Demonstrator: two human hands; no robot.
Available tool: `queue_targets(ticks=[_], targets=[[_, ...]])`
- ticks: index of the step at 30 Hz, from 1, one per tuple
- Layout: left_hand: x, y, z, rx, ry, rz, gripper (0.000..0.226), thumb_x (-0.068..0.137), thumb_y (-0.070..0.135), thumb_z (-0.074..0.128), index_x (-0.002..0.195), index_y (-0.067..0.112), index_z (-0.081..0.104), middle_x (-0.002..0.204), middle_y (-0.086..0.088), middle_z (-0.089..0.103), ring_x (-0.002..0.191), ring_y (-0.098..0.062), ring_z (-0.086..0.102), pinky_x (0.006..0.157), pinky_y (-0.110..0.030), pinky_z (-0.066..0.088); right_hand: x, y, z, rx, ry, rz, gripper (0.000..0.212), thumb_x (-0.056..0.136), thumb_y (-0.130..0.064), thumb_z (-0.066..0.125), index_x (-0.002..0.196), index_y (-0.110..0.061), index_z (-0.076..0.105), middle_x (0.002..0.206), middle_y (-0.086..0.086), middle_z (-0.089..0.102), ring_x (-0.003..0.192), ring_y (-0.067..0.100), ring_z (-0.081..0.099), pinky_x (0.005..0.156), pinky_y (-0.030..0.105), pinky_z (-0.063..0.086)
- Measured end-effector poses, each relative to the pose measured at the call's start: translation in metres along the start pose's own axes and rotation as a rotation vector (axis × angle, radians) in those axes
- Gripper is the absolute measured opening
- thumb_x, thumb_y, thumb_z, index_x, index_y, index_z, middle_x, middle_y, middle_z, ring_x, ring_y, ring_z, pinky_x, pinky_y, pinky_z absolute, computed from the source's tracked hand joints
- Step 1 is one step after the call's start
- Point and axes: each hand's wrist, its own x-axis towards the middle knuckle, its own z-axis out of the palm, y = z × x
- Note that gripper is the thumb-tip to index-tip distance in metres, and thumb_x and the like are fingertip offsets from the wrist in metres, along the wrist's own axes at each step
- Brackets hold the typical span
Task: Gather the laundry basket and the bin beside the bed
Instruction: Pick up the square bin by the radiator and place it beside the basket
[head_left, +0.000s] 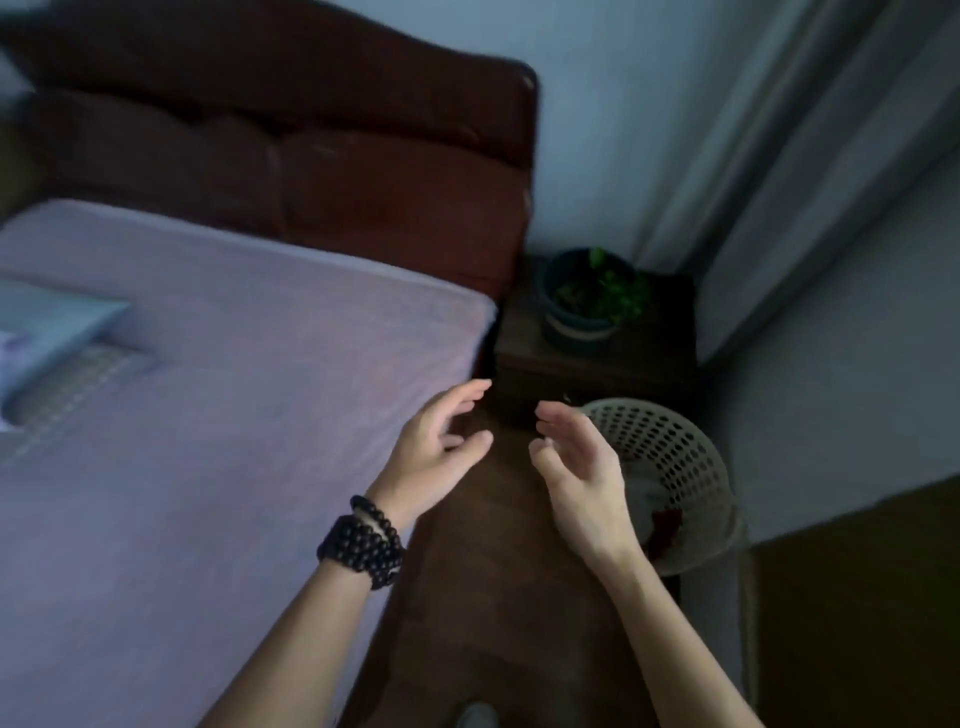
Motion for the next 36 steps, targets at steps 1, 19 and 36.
queue_targets(ticks=[1,19,36], targets=[[-0.016,0.015,-0.020,0.012,0.048,0.016,0.054,0.092,0.014,0.068,0.127,0.051,0.051,0.141,0.015,0.058,0.131,0.002,0.053,0.097,-0.021,0.053,-0.006,-0.023,0.013,0.010,-0.046,-0.044,0.038,0.093,-0.006,0.065,0.127,-0.020,0.067,0.127,-0.004,0.070,0.119,0.002,0.065,0.098,0.014,0.051],[-0.526,0.122,-0.211,0.148,1.099,-0.027,0.048,0.094,0.002,0.064,0.140,0.015,0.057,0.134,-0.001,0.066,0.131,-0.010,0.057,0.100,-0.036,0.054,-0.352,-0.248,0.243,0.345,-1.094,-0.500,0.030,0.092,0.004,0.063,0.113,-0.018,0.066,0.117,-0.004,0.070,0.116,0.016,0.067,0.083,0.012,0.052],[-1.160,0.112,-0.213,0.360,1.732,-0.416,0.050,0.095,0.009,0.064,0.140,0.028,0.053,0.132,0.004,0.065,0.126,-0.008,0.059,0.106,-0.043,0.050,-0.936,-0.241,0.403,0.437,-1.752,-0.488,0.036,0.091,-0.013,0.065,0.116,-0.039,0.066,0.119,-0.020,0.072,0.118,0.001,0.068,0.094,0.011,0.052]])
